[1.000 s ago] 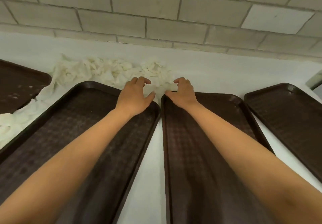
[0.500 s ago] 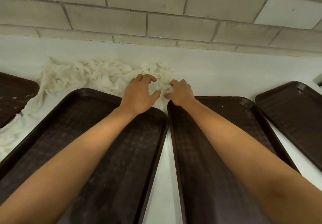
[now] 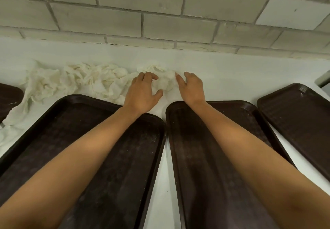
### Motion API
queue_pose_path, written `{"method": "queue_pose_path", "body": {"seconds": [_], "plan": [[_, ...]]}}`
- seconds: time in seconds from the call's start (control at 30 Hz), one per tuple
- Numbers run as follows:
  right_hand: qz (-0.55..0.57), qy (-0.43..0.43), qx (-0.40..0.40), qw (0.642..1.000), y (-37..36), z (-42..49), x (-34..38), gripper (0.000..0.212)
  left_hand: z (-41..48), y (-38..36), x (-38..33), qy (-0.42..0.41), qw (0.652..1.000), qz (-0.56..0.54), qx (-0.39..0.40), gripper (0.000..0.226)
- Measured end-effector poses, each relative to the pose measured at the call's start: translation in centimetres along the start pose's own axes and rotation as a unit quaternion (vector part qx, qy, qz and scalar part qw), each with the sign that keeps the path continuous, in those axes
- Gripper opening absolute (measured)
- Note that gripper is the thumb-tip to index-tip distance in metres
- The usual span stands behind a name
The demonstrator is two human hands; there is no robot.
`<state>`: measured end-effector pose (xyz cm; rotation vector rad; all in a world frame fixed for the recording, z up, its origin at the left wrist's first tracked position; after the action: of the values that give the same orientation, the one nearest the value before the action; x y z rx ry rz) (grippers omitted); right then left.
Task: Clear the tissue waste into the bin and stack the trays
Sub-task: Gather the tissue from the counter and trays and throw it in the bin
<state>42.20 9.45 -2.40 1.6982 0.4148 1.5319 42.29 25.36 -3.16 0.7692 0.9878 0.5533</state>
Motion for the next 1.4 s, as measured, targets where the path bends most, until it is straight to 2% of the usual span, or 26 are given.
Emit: {"method": "queue_pose_path", "body": {"seconds": [0.1,0.2,0.37,0.57,0.77,0.87,1.03,1.17,1.4], "plan": [[0.080,-0.038,-0.033,0.996,1.5,0.2,-0.2,0.039,0.9,-0.8,-0.3,0.000,1.000,0.008,0.015,0.049],[0.142,-0.040,-0.074,0.986,2.6,0.8,-0.5,0.021,2.0,-1.7,-0.8,-0.011,0.998,0.043,0.032,0.053],[0.177,-0.062,-0.110,0.976,3.6,1.6,-1.9,0.031,3.6,-3.2,-1.7,-0.030,0.990,0.127,0.058,0.058],[0.223,-0.088,-0.118,0.964,3.9,1.8,-3.8,0.041,4.6,-5.5,-1.4,-0.021,0.974,0.185,0.128,0.061],[0.225,-0.080,-0.124,0.963,4.1,1.3,-4.6,0.018,5.1,-6.7,-1.5,-0.042,0.978,0.148,0.142,0.042],[0.212,-0.069,-0.101,0.970,4.0,0.9,-4.3,0.032,5.1,-6.9,-1.4,-0.047,0.981,0.127,0.135,0.041],[0.215,-0.114,-0.069,0.967,3.5,0.7,-4.3,0.040,5.0,-6.2,-1.4,-0.022,0.992,0.068,0.106,0.027],[0.227,-0.135,-0.063,0.962,3.7,0.2,-3.9,0.037,4.6,-4.9,-1.8,-0.010,0.998,0.032,0.060,0.027],[0.239,-0.127,-0.050,0.961,4.7,-1.5,-2.9,0.022,3.1,-2.4,-3.3,-0.008,1.000,0.025,0.015,0.042]]}}
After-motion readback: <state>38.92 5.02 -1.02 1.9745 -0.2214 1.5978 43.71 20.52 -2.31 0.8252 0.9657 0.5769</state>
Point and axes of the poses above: each hand's wrist, its own z-axis towards the middle knuckle, its own y-axis out of the back of the hand, x = y × z, the point moved 7 cm from there along z, towards the middle knuckle, and after that the axes turned 8 degrees about -y, right-handed, at the moved point
